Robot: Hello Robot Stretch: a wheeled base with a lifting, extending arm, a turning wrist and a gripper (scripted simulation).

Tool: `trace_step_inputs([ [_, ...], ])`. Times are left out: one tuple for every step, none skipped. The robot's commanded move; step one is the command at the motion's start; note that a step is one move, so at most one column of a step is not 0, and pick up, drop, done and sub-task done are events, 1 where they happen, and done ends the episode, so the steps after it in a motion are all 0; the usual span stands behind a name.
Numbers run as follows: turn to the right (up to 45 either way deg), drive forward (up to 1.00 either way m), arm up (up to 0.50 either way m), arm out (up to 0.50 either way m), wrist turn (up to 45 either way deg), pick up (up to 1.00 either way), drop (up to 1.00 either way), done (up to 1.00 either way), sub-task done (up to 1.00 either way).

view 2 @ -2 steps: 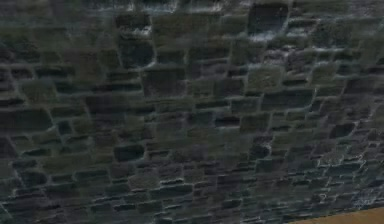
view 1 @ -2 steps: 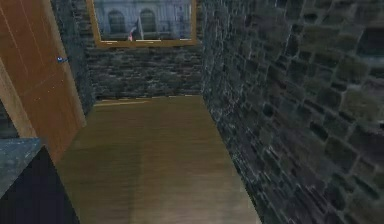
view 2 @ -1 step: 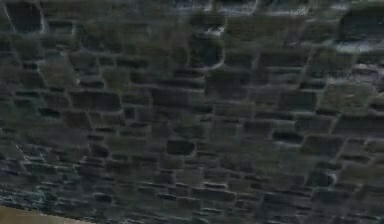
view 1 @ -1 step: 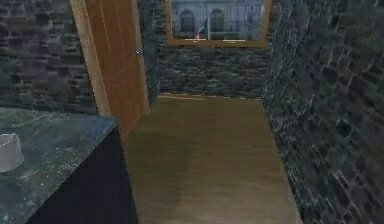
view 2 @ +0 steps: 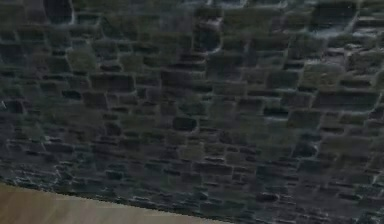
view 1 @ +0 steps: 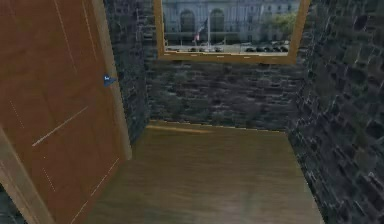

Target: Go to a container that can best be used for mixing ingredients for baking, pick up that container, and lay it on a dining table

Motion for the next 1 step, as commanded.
trace_step_inputs([
  [-6.0,0.0,0.0,0.0,0.0,0.0,0.0,0.0,0.0],
])
